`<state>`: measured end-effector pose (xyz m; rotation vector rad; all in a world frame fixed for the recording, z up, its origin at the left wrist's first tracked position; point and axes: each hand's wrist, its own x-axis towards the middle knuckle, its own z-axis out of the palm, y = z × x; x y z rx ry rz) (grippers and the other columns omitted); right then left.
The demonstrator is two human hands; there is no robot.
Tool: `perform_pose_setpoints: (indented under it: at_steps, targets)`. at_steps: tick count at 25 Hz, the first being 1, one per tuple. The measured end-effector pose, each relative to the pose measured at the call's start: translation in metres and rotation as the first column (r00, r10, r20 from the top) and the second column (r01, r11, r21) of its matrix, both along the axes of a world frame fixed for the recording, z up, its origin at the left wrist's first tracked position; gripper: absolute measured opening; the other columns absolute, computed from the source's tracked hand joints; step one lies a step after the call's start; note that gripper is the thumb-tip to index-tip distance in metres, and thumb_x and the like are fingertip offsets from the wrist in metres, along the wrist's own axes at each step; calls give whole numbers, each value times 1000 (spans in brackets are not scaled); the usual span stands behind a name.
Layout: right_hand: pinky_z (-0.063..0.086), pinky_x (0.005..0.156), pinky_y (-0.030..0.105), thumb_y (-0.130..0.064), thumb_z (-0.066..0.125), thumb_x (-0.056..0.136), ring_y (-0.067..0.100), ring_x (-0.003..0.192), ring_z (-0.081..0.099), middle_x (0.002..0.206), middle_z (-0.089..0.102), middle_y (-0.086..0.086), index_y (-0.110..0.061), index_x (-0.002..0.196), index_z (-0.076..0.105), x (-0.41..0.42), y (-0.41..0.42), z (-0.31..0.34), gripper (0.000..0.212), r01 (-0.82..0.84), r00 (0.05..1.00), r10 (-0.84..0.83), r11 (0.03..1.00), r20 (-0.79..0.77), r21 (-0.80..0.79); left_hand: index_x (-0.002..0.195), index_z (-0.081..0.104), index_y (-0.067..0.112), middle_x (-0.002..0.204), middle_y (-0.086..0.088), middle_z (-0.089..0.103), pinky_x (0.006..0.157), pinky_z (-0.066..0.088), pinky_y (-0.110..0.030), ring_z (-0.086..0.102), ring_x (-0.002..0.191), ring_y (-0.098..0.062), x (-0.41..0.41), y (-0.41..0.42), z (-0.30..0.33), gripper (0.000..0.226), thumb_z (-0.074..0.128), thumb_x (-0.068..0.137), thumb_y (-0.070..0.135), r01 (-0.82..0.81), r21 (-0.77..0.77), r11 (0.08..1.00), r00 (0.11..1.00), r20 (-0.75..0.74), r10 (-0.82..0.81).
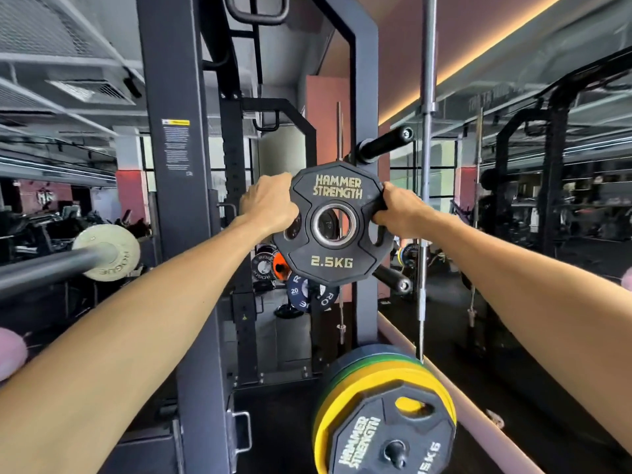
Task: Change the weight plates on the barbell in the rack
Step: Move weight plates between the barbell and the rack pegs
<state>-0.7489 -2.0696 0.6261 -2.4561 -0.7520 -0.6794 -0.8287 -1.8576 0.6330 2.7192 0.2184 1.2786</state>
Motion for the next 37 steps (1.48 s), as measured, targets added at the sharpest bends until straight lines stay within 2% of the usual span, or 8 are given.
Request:
perform_pose_setpoints:
  at_steps: [7,10,15,18,23,27,31,37]
  targets:
    - [46,54,33,-12,55,85,34,81,62,98,59,14,-7,102,44,79,-52,7,21,-34,999,34,999,-19,28,100,52,12,92,-11,52,66,36,-36,49,83,-34,77,-50,13,24,51,79,1,15,19,1000,1000,-9,-14]
    - [43,51,32,-12,55,86,36,77,63,94,56,13,-8,99,43,111,-79,12,19,-32,999,33,999,-31,12,100,52,9,95,-13,55,67,38,-37,51,85,-36,108,-78,14,24,50,78,0,-2,21,1000,1000,-7,2]
    - [42,69,37,-13,56,85,34,87,55,98,56,16,-7,98,42,162,-125,20,21,-92,996,92,995,-3,-44,117,54,13,103,-13,57,70,38,-36,51,88,-34,150,-128,16,37,50,82,1,-46,-12,999,999,-2,46]
    - [44,75,37,-16,56,83,33,90,55,102,57,16,-6,105,45,189,-145,33,26,-118,992,120,991,27,-61,105,54,13,94,-10,55,67,38,-35,50,83,-33,169,-150,26,27,51,80,1,-81,-24,996,996,38,82]
    - [47,73,36,-17,56,84,35,91,59,106,59,18,-5,106,46,213,-157,81,27,-167,980,171,985,101,-46,96,56,18,98,-10,61,70,45,-36,56,89,-36,190,-161,71,23,51,77,7,-112,-42,993,989,90,115]
    - [44,48,30,-12,55,86,31,66,60,86,54,13,-6,98,41,221,-153,125,19,-205,972,203,979,119,6,81,51,22,98,-9,61,73,48,-38,57,93,-37,198,-159,119,13,51,76,10,-99,-34,995,983,154,103]
    - [43,37,28,-8,53,86,27,52,57,79,54,12,-4,99,43,231,-142,160,18,-248,961,240,968,139,46,80,51,24,97,-7,58,73,43,-36,52,90,-34,206,-155,154,12,52,80,12,-123,-27,992,972,196,126]
    - [46,34,28,-8,54,85,29,56,59,87,58,15,-4,103,46,270,-111,177,20,-279,957,273,958,96,60,77,49,21,92,-7,55,71,39,-36,50,88,-35,236,-127,171,10,52,81,12,-144,-34,989,972,182,148]
